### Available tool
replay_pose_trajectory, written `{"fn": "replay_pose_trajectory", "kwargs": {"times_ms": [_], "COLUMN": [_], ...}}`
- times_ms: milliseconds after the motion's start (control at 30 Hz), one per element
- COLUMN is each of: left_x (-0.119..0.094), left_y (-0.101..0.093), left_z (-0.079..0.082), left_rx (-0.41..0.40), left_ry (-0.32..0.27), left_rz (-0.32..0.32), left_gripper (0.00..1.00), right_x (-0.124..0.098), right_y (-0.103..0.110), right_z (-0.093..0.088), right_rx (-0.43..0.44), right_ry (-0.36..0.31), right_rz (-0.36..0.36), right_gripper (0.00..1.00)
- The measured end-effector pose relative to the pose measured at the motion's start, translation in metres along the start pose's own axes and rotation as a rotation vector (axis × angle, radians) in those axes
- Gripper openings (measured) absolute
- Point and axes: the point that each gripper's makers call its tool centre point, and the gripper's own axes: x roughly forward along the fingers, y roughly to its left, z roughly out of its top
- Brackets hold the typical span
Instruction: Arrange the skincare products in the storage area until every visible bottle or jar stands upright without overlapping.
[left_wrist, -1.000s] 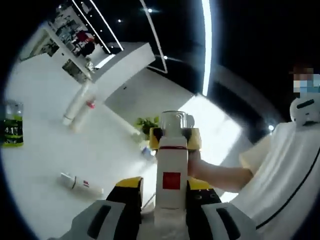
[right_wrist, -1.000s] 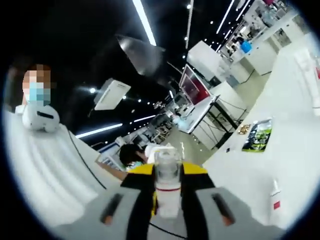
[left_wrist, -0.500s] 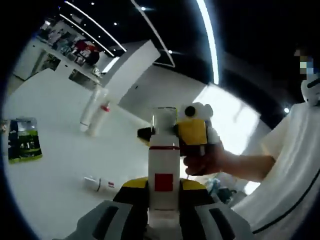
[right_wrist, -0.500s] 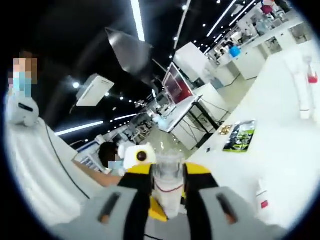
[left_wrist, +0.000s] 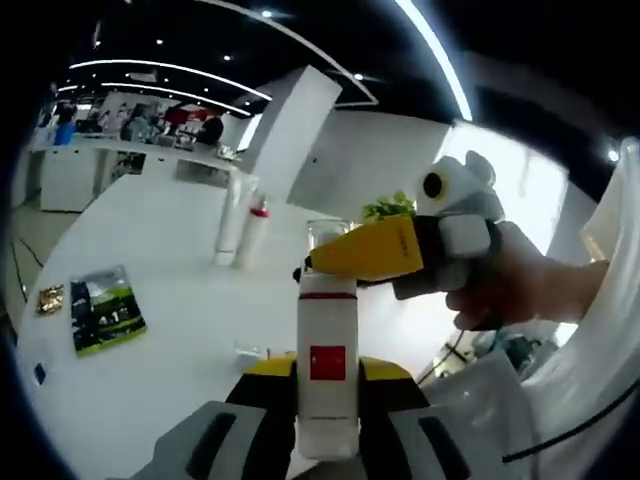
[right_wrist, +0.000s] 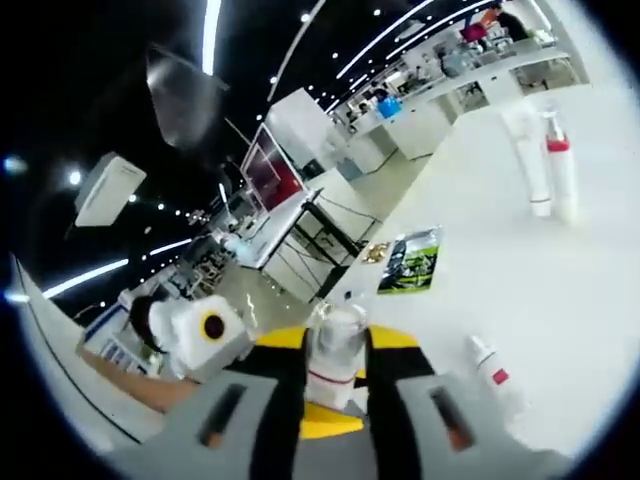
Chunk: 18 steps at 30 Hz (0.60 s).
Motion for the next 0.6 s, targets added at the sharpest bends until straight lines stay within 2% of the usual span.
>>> {"fn": "replay_pose_trajectory", "kwargs": {"times_ms": [100, 133, 167, 233, 267, 333, 367, 400, 600], "left_x": [0.0, -0.001, -0.001, -0.003, -0.003, -0.004, -0.005, -0.005, -0.009], "left_y": [0.0, -0.01, -0.011, -0.02, -0.021, -0.034, -0.042, -0.047, -0.07], "left_z": [-0.001, 0.001, 0.002, 0.01, 0.011, 0.015, 0.014, 0.015, 0.014], "left_rx": [0.019, -0.055, -0.068, -0.075, -0.083, -0.112, -0.121, -0.135, -0.149], "left_ry": [0.008, 0.0, -0.004, -0.048, -0.052, -0.069, -0.063, -0.066, -0.047], "left_rz": [-0.01, -0.078, -0.087, -0.157, -0.162, -0.232, -0.272, -0.301, -0.432], "left_gripper": [0.23, 0.23, 0.24, 0.26, 0.29, 0.3, 0.31, 0.31, 0.3], "right_x": [-0.003, -0.006, -0.007, -0.013, -0.015, -0.026, -0.031, -0.036, -0.046], "right_y": [0.0, 0.003, 0.002, 0.013, 0.014, 0.037, 0.044, 0.049, 0.066], "right_z": [0.0, 0.001, 0.001, 0.005, 0.006, 0.005, 0.005, 0.006, 0.0], "right_rx": [-0.006, -0.005, -0.009, -0.069, -0.086, -0.164, -0.207, -0.279, -0.34], "right_ry": [0.004, 0.01, 0.01, 0.03, 0.044, 0.087, 0.092, 0.096, 0.16], "right_rz": [0.024, 0.067, 0.07, 0.171, 0.184, 0.353, 0.397, 0.431, 0.562], "right_gripper": [0.21, 0.21, 0.2, 0.2, 0.2, 0.2, 0.2, 0.2, 0.2]}}
